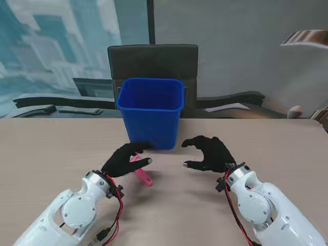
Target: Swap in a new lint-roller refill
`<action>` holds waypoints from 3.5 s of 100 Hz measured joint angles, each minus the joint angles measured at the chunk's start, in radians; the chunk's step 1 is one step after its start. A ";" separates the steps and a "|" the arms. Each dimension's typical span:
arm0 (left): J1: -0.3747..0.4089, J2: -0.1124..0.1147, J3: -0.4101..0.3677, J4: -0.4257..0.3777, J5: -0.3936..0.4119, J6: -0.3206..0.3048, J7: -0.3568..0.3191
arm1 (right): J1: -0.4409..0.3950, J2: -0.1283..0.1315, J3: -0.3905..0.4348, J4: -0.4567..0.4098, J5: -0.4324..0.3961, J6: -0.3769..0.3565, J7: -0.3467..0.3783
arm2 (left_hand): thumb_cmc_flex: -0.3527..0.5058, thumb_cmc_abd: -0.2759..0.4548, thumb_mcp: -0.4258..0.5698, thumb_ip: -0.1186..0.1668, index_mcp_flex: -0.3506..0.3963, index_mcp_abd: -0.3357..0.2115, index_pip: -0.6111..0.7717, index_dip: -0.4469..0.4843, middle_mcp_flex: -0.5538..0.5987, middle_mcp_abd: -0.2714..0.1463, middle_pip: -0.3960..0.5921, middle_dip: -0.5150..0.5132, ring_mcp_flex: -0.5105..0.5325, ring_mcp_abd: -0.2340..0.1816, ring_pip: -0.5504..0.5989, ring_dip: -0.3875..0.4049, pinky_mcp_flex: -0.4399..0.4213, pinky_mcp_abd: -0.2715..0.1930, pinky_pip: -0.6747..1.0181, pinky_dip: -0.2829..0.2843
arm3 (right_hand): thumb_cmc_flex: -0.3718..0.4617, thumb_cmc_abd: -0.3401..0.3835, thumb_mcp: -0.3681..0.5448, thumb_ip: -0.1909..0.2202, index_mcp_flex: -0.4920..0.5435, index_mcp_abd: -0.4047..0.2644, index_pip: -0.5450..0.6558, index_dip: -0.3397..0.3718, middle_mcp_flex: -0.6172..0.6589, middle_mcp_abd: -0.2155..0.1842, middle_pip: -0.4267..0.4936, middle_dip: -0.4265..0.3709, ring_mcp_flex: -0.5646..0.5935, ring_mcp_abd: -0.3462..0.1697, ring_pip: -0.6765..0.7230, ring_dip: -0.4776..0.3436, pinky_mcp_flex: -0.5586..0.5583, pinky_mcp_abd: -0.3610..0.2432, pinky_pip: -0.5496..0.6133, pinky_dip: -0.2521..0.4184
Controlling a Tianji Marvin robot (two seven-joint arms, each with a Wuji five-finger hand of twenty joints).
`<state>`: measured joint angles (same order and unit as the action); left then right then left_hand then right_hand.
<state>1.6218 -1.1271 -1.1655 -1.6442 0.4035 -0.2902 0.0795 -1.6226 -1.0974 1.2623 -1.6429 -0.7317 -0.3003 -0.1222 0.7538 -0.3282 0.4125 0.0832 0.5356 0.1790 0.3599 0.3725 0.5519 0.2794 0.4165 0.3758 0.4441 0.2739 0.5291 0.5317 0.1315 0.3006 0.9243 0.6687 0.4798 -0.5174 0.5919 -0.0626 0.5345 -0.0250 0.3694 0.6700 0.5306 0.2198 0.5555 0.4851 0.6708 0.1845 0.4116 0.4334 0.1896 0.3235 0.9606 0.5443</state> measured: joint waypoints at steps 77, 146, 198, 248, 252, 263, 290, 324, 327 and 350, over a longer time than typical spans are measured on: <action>0.043 0.019 -0.077 -0.052 0.440 0.232 0.095 | 0.010 0.005 -0.009 0.035 0.014 0.026 0.027 | 0.000 0.000 -0.048 0.000 0.023 0.057 -0.061 -0.012 0.000 0.022 0.007 0.000 0.000 0.045 0.000 0.000 -0.012 0.017 0.000 0.007 | 0.012 0.036 -0.026 0.000 0.000 0.000 0.000 0.000 0.000 0.000 0.000 0.000 0.000 0.000 0.012 0.000 0.000 0.008 0.000 0.000; -0.146 0.046 0.052 0.116 0.503 0.409 0.000 | 0.024 0.005 -0.028 0.056 0.035 0.024 0.037 | 0.005 0.000 -0.085 0.000 0.023 0.106 -0.166 -0.049 0.000 0.036 -0.027 0.000 -0.025 0.054 0.000 0.000 -0.029 0.022 -0.012 0.008 | 0.024 0.052 -0.038 0.000 0.001 0.000 0.000 0.000 0.002 0.000 0.000 0.000 0.010 0.000 0.013 0.002 0.000 0.008 0.000 0.000; -0.277 0.052 0.185 0.267 0.486 0.451 -0.071 | 0.021 0.005 -0.019 0.058 0.026 0.016 0.033 | 0.038 -0.047 -0.023 -0.003 0.023 0.108 -0.176 -0.049 0.000 0.036 -0.027 0.000 -0.025 0.055 0.000 0.000 -0.030 0.018 -0.012 0.008 | 0.026 0.052 -0.038 0.000 0.001 0.000 0.000 0.000 0.002 0.000 0.000 0.000 0.010 0.000 0.013 0.011 0.000 0.008 0.000 0.000; -0.410 0.061 0.323 0.350 0.459 0.462 -0.135 | 0.020 0.005 -0.016 0.059 0.021 0.008 0.031 | -0.001 -0.112 0.116 -0.041 0.045 0.131 -0.096 0.020 0.118 0.034 0.048 0.005 0.099 0.055 0.086 0.027 0.077 0.017 0.072 0.032 | 0.036 0.052 -0.041 0.000 0.001 0.000 0.000 0.000 0.002 0.000 0.000 0.000 0.010 0.000 0.013 0.011 0.000 0.008 0.000 0.000; -0.413 0.059 0.326 0.357 0.459 0.461 -0.125 | 0.020 0.005 -0.015 0.059 0.020 0.007 0.030 | -0.002 -0.128 0.135 -0.041 0.053 0.141 -0.061 0.030 0.160 0.033 0.071 0.010 0.145 0.055 0.120 0.031 0.112 0.021 0.117 0.032 | 0.036 0.052 -0.041 0.000 0.001 0.000 0.000 0.000 0.002 0.000 0.000 0.000 0.010 0.000 0.014 0.011 0.000 0.008 0.000 0.000; -0.417 0.055 0.333 0.368 0.459 0.457 -0.101 | 0.020 0.005 -0.015 0.060 0.016 0.005 0.026 | -0.001 -0.186 0.204 -0.078 0.057 0.173 0.033 0.048 0.320 0.009 0.047 0.128 0.274 0.052 0.200 0.041 0.218 0.037 0.250 0.027 | 0.036 0.052 -0.050 0.000 0.001 0.000 0.000 0.000 0.002 0.000 0.000 0.000 0.010 0.000 0.014 0.011 0.000 0.008 0.000 0.000; -0.411 0.047 0.321 0.393 0.472 0.402 -0.039 | 0.016 0.005 -0.011 0.060 0.011 -0.005 0.016 | 0.000 -0.271 0.278 -0.098 0.096 0.209 0.139 0.052 0.498 -0.018 -0.020 0.316 0.438 0.043 0.362 0.124 0.360 0.072 0.427 -0.003 | 0.036 0.052 -0.050 0.000 0.001 0.000 0.000 0.000 0.003 0.000 0.000 0.000 0.020 0.000 0.025 0.014 0.000 0.008 0.000 0.000; -0.299 0.051 0.218 0.320 0.534 0.359 0.000 | 0.010 0.005 -0.007 0.059 0.007 -0.011 0.005 | 0.000 -0.294 0.282 -0.098 0.096 0.208 0.197 0.065 0.449 -0.001 0.101 0.485 0.439 0.043 0.485 0.356 0.342 0.096 0.528 -0.097 | 0.036 0.052 -0.050 0.000 0.001 0.000 0.000 0.000 0.004 0.000 0.000 0.000 0.021 0.000 0.036 0.017 0.000 0.008 0.000 0.000; -0.287 0.051 0.207 0.312 0.537 0.356 0.008 | 0.010 0.005 -0.007 0.059 0.007 -0.011 0.004 | 0.000 -0.297 0.282 -0.098 0.095 0.207 0.203 0.067 0.445 -0.001 0.110 0.497 0.439 0.043 0.493 0.360 0.342 0.096 0.530 -0.097 | 0.036 0.052 -0.050 0.000 0.001 0.000 0.000 0.000 0.004 0.000 0.000 0.000 0.021 0.000 0.036 0.017 0.000 0.008 0.000 0.000; -0.175 0.050 0.108 0.198 0.567 0.329 0.063 | 0.014 0.005 -0.019 0.061 0.023 -0.011 0.004 | 0.022 -0.345 0.281 -0.067 0.094 0.181 0.234 0.088 0.415 0.016 0.139 0.558 0.439 0.043 0.517 0.395 0.339 0.101 0.542 -0.097 | 0.036 0.052 -0.051 0.000 0.001 0.000 0.000 0.000 0.004 0.000 0.000 0.000 0.021 0.000 0.037 0.021 0.000 0.009 0.000 0.000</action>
<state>1.4472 -1.0766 -1.0579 -1.4457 0.9706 0.0386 0.1426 -1.6090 -1.0927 1.2435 -1.5818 -0.7082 -0.3116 -0.1178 0.7760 -0.6730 0.6936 0.0165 0.6297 0.3598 0.5942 0.4606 0.9667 0.2950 0.5555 0.9333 0.8828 0.3169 1.0466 0.9265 0.4706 0.4013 1.4667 0.5715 0.5154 -0.4659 0.5409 -0.0625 0.5358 -0.0247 0.3694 0.6700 0.5351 0.2198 0.5558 0.4851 0.6920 0.1845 0.4487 0.4543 0.1896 0.3322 0.9606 0.5443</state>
